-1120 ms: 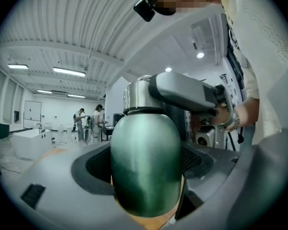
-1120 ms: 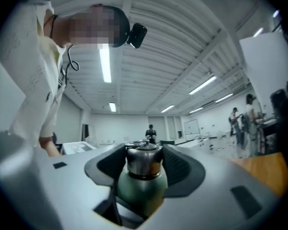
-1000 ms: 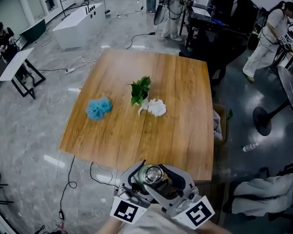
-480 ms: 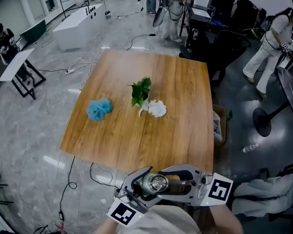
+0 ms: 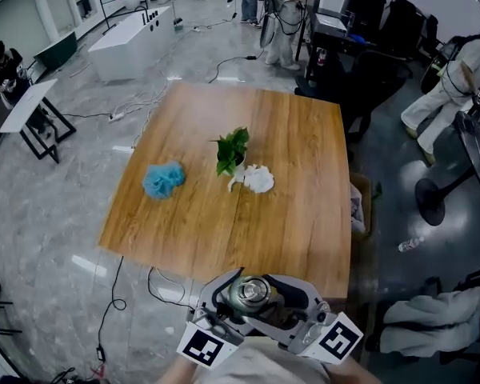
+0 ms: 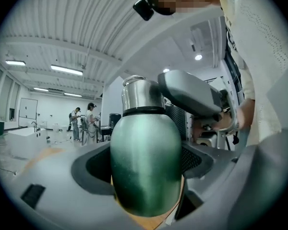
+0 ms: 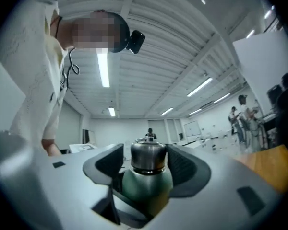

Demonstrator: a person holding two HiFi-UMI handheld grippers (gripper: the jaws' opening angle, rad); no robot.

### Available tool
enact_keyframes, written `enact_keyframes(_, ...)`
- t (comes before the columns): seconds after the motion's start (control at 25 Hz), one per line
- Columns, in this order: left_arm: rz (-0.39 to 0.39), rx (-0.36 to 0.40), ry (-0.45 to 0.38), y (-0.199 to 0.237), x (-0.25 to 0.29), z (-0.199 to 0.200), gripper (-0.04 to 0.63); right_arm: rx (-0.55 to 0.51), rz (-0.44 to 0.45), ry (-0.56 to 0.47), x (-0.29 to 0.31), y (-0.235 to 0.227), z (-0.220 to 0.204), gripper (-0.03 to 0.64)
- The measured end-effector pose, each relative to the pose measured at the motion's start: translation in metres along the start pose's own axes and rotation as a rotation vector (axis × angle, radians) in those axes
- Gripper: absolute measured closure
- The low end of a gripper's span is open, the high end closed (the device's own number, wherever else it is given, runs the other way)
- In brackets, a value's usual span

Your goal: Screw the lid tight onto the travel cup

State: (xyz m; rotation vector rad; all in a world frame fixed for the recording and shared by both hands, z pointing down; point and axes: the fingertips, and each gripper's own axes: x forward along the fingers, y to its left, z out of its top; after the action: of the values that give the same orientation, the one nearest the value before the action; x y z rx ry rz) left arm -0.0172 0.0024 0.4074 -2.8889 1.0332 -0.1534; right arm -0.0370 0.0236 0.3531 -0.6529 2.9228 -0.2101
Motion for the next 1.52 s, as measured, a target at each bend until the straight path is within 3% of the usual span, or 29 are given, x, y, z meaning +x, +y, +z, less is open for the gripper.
enact_keyframes(0.2, -0.153, 0.038, 0.025, -0.024, -0.001, 0.002, 0.201, -0.028, 0.350, 0.113, -0.013, 0.008, 0.006, 0.331)
enact_keyframes(0.28, -0.183, 0.033, 0.025, -0.030, 0.000, 0.002, 0.201, -0.058, 0.427, 0.133, -0.014, 0.011, 0.010, 0.357)
enact_keyframes(0.32, -0.174, 0.025, 0.022, -0.029, 0.001, 0.003, 0.201, -0.070, 0.426, 0.126, -0.012, 0.011, 0.012, 0.359)
enact_keyframes(0.4, -0.111, 0.016, 0.025, -0.020, 0.002, 0.003, 0.201, -0.097, 0.342, 0.087, -0.005, 0.007, 0.015, 0.362)
enact_keyframes(0.52, -0.009, 0.018, 0.036, -0.004, 0.005, 0.003, 0.201, -0.114, 0.102, 0.015, 0.004, -0.004, 0.020, 0.364)
enact_keyframes(0.6, 0.011, 0.017, 0.024, 0.001, 0.007, 0.007, 0.201, -0.092, -0.045, -0.029, 0.006, -0.010, 0.023, 0.363)
enact_keyframes(0.68, 0.001, 0.022, 0.011, 0.000, 0.007, 0.009, 0.201, -0.071, -0.081, -0.048, 0.006, -0.007, 0.022, 0.362)
enact_keyframes(0.92, -0.124, 0.031, 0.013, -0.018, -0.001, 0.010, 0.201, 0.005, 0.283, -0.001, -0.011, 0.008, 0.026, 0.342)
enact_keyframes(1.08, -0.212, 0.027, 0.007, -0.035, -0.004, 0.013, 0.201, -0.059, 0.418, 0.064, -0.014, 0.019, 0.027, 0.344)
enact_keyframes(1.2, -0.144, 0.023, 0.001, -0.026, -0.003, 0.012, 0.201, -0.090, 0.321, 0.022, -0.007, 0.017, 0.030, 0.360)
enact_keyframes(1.4, 0.005, 0.030, 0.009, -0.003, 0.000, 0.010, 0.201, -0.109, -0.073, -0.045, 0.007, 0.002, 0.031, 0.360)
enact_keyframes(1.44, 0.008, 0.027, 0.007, -0.002, 0.000, 0.010, 0.201, -0.119, -0.103, -0.031, 0.008, 0.002, 0.027, 0.360)
enact_keyframes(1.52, -0.014, 0.023, 0.000, -0.004, -0.002, 0.010, 0.201, -0.129, -0.065, 0.026, 0.007, 0.006, 0.017, 0.359)
